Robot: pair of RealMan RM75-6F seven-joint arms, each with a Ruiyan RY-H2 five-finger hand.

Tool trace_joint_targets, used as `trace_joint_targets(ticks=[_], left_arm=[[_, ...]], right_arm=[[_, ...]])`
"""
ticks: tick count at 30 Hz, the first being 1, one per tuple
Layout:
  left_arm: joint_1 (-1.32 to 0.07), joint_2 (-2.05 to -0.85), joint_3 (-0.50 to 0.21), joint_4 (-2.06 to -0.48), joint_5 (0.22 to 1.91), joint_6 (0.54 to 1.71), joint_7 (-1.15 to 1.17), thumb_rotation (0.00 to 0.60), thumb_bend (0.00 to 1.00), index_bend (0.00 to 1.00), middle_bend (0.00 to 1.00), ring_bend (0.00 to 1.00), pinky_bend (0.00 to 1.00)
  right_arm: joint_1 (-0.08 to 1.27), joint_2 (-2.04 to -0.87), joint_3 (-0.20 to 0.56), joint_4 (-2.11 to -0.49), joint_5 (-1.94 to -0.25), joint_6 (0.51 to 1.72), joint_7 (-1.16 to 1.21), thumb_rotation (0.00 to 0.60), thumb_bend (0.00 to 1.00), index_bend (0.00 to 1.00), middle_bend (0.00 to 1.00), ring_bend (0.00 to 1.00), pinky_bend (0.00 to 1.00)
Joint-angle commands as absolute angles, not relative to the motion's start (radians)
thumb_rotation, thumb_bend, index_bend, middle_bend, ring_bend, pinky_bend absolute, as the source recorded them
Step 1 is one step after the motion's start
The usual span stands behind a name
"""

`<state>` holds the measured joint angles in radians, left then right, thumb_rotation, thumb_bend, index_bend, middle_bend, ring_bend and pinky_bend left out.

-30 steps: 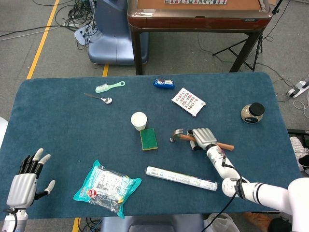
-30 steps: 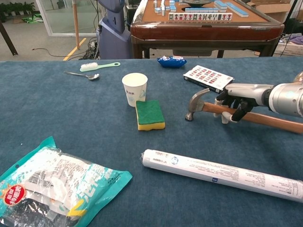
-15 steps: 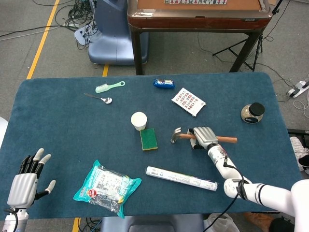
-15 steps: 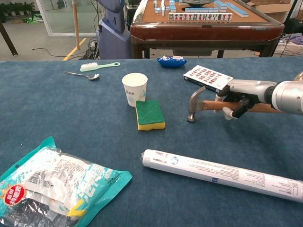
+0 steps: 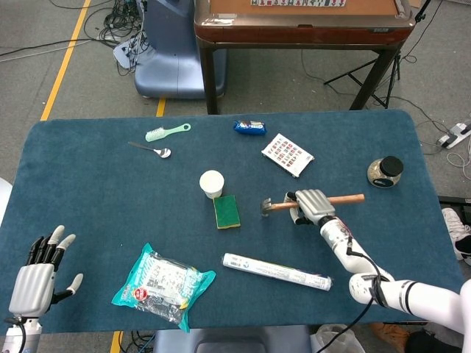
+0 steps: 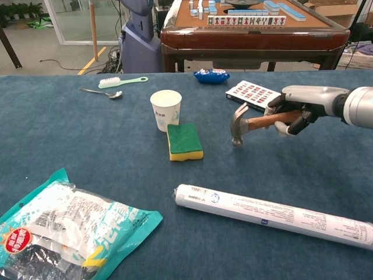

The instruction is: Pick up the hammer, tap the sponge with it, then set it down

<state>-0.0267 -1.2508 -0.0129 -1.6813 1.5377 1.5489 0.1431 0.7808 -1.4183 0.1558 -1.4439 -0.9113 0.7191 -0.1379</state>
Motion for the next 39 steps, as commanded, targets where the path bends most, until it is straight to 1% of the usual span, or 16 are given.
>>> trace_joint_targets(ticks=[1,6,11,14,16,19,21,30,39], left_arm=[[-0.026,-1.251,-0.013,-1.681,1.537,1.550,0.142,0.600,0.24,0.14,0.02,0.03,0.00],[-0.024,-1.249,-0.012,-1.683,1.538,1.552,0.139,0.600,0.25,0.14,0.02,0.03,0.00],[-0.021,-1.250,-0.012,-1.684,1.541,1.558,0.140,0.600,0.24,0.14,0.02,0.03,0.00],[-0.019,-1.251,-0.012,-1.687,1.542,1.562,0.143,0.600,0.25,0.14,0.02,0.03,0.00],[-0.018,-1.251,-0.013,-1.689,1.543,1.565,0.144,0.600,0.25,0.14,0.02,0.03,0.00],[-0.016,-1.252,-0.013,-1.693,1.545,1.571,0.148,0.600,0.25,0.14,0.02,0.03,0.00],[-0.014,-1.252,-0.013,-1.696,1.545,1.573,0.150,0.600,0.25,0.14,0.02,0.03,0.00],[-0.012,-1.254,-0.015,-1.703,1.550,1.578,0.159,0.600,0.24,0.14,0.02,0.03,0.00],[-0.008,-1.253,-0.017,-1.702,1.547,1.584,0.157,0.600,0.25,0.14,0.02,0.03,0.00]], right_arm=[[0.781,-1.401,0.161,-1.461,-0.925,0.714,-0.125,0.600,0.98,0.66,0.71,0.52,0.36],[0.786,-1.370,0.166,-1.490,-0.938,0.696,-0.107,0.600,1.00,0.68,0.73,0.55,0.44],[0.792,-1.346,0.175,-1.506,-0.943,0.680,-0.086,0.600,1.00,0.70,0.74,0.59,0.56],[0.799,-1.341,0.182,-1.510,-0.944,0.661,-0.063,0.600,1.00,0.71,0.76,0.63,0.65],[0.806,-1.343,0.186,-1.507,-0.945,0.646,-0.049,0.600,1.00,0.71,0.77,0.65,0.70],[0.817,-1.352,0.196,-1.490,-0.939,0.616,-0.017,0.600,1.00,0.72,0.79,0.68,0.74],[0.823,-1.364,0.204,-1.471,-0.932,0.593,0.013,0.600,1.00,0.73,0.80,0.69,0.76],[0.846,-1.394,0.232,-1.428,-0.966,0.522,0.111,0.600,1.00,0.73,0.80,0.70,0.76],[0.863,-1.432,0.259,-1.412,-1.019,0.529,0.166,0.600,1.00,0.73,0.80,0.70,0.76]])
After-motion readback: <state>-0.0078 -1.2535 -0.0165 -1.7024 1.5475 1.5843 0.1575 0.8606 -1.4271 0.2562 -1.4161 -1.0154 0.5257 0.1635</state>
